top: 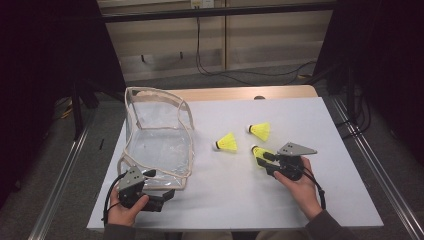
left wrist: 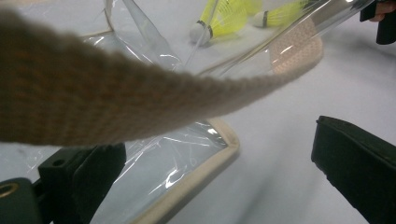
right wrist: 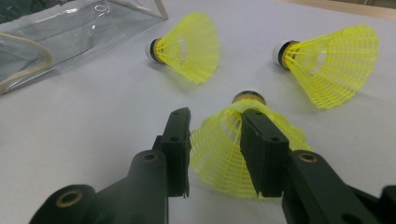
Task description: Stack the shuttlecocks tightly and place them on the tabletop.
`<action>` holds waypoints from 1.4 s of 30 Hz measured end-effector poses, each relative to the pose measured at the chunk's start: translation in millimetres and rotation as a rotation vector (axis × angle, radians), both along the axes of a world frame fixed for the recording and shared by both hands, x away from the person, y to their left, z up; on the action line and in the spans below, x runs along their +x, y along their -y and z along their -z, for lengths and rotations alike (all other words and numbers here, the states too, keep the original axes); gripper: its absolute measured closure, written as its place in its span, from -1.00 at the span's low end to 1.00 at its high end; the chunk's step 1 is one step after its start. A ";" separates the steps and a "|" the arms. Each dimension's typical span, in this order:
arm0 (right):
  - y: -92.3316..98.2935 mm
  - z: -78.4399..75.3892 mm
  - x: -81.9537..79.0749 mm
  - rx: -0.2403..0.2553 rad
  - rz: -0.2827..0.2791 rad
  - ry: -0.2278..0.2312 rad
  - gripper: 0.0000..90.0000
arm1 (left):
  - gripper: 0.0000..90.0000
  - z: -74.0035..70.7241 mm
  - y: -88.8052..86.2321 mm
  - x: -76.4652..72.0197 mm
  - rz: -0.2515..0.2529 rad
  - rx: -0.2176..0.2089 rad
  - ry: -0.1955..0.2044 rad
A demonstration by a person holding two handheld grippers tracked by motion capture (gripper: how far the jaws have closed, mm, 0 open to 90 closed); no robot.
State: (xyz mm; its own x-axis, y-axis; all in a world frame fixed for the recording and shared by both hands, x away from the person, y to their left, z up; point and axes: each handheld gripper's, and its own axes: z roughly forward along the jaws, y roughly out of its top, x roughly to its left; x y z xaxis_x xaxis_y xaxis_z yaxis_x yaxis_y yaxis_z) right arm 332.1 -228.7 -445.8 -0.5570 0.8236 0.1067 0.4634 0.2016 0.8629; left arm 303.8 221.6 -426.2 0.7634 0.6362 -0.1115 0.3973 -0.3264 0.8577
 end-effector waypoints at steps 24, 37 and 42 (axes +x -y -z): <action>0.5 1.7 9.5 0.021 -0.003 -0.068 0.96 | -0.93 0.4 0.0 -0.6 0.002 0.001 -0.001; 7.8 -5.2 9.7 0.064 -0.024 -0.055 1.00 | -0.93 -0.3 -0.5 -0.8 0.000 0.004 0.002; 10.3 -8.7 10.7 0.074 -0.039 -0.038 1.00 | -0.93 -0.1 -0.2 -0.9 0.002 0.003 0.002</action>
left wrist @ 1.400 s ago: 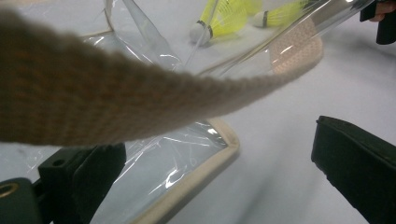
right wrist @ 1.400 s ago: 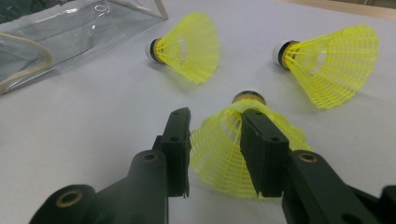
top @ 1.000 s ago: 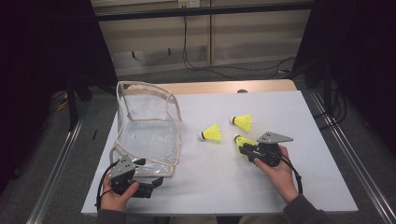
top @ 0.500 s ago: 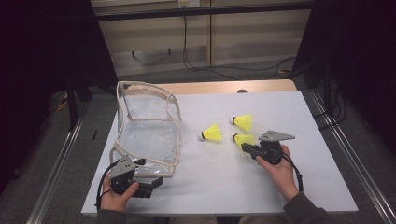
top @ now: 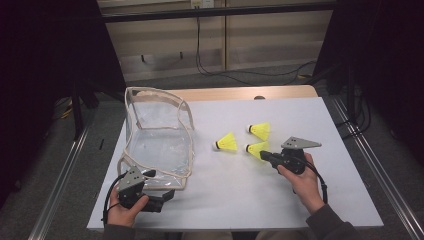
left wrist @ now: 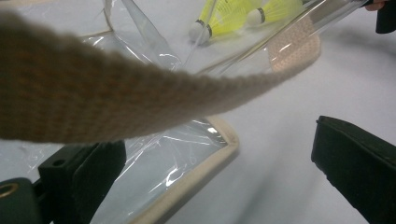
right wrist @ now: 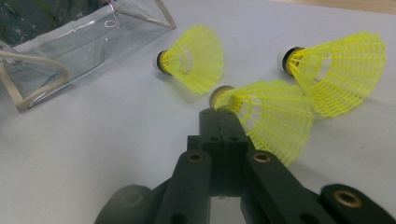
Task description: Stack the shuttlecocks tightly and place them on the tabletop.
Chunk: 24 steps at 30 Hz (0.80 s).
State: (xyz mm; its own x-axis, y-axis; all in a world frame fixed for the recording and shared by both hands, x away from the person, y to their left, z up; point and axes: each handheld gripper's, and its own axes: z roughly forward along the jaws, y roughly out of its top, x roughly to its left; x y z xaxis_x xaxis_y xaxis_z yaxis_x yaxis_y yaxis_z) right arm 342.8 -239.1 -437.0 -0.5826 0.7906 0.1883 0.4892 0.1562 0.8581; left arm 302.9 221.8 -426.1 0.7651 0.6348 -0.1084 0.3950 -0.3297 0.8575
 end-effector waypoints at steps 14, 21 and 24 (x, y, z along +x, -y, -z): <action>1.5 -3.5 7.9 0.010 -0.013 0.017 1.00 | -0.93 0.3 0.4 0.2 0.001 0.001 0.000; -1.6 -3.8 12.2 0.004 -0.023 0.025 1.00 | -0.93 0.4 0.7 0.2 0.001 -0.001 -0.001; -3.4 -4.9 13.8 0.009 -0.028 0.029 1.00 | -0.93 0.5 0.8 0.3 0.002 -0.002 -0.001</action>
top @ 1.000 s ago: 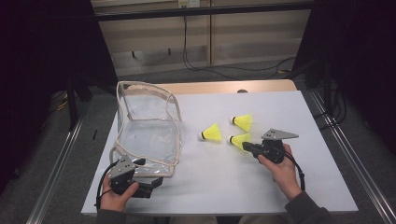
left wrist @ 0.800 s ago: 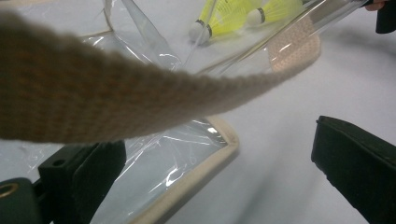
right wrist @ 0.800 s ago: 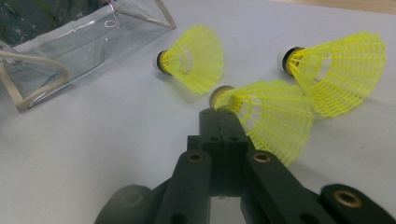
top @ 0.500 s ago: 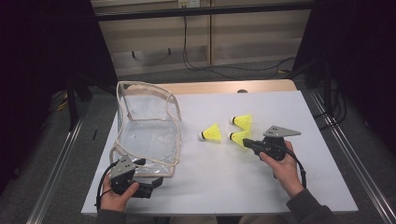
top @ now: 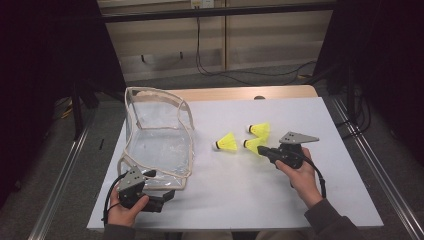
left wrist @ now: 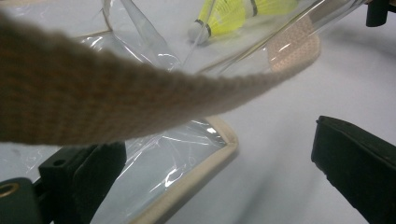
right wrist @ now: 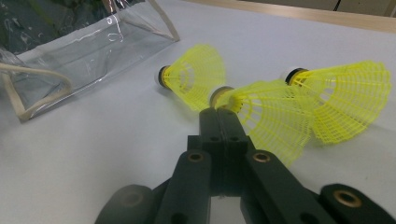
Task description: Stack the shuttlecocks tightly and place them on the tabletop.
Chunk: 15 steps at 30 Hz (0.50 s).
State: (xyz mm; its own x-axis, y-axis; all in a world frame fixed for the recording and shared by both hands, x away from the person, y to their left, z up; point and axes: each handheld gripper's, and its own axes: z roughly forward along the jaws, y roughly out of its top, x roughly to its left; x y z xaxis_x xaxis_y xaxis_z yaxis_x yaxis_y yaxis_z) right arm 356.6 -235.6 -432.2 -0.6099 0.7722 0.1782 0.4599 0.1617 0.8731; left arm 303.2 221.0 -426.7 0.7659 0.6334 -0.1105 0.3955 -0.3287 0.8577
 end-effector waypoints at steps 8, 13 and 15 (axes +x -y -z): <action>-4.5 1.6 5.0 0.011 -0.002 -0.005 1.00 | -0.93 0.1 0.4 0.0 -0.001 0.002 0.000; -8.3 -0.1 8.3 0.010 -0.015 0.002 1.00 | -0.93 0.6 0.4 0.3 -0.001 -0.001 0.000; -8.8 -0.4 8.8 0.008 -0.016 0.003 1.00 | -0.93 0.5 0.4 0.2 -0.001 -0.001 -0.001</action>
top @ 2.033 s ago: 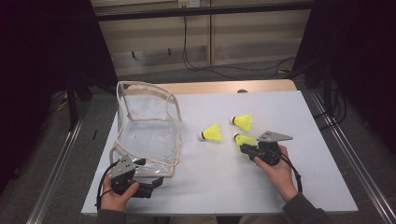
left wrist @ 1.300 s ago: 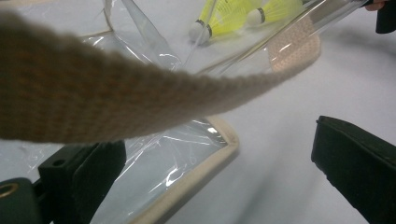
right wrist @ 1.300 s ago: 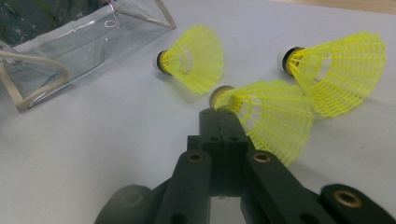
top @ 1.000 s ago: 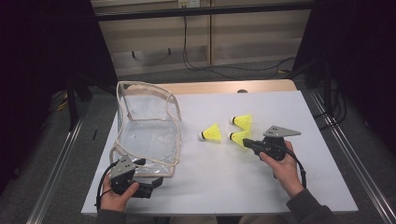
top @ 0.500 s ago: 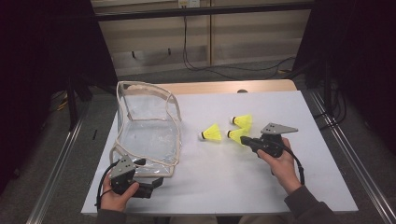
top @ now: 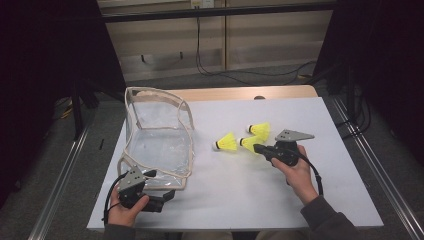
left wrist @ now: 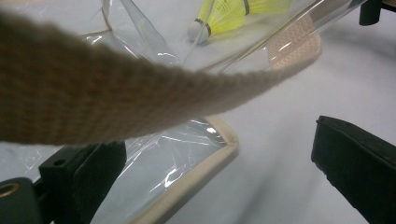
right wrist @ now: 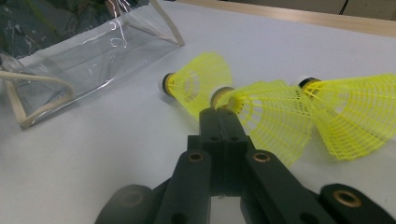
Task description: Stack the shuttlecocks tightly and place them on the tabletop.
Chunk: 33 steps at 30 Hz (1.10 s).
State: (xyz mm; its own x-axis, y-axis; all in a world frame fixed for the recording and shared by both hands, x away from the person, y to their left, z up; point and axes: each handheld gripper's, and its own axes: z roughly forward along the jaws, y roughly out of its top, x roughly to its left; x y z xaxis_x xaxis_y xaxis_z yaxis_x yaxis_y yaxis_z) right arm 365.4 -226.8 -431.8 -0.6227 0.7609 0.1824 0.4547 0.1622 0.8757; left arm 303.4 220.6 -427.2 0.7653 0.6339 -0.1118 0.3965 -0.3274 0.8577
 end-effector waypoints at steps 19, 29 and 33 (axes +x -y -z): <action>-11.3 -0.1 8.8 -0.006 -0.028 0.006 1.00 | -0.93 0.1 -0.3 0.4 0.002 0.004 0.001; -18.5 -0.3 11.8 -0.012 -0.050 0.005 1.00 | -0.92 0.4 -0.2 0.3 0.002 0.002 0.002; -20.0 0.5 12.5 -0.013 -0.055 0.005 1.00 | -0.92 0.5 -0.2 0.4 0.002 0.005 0.001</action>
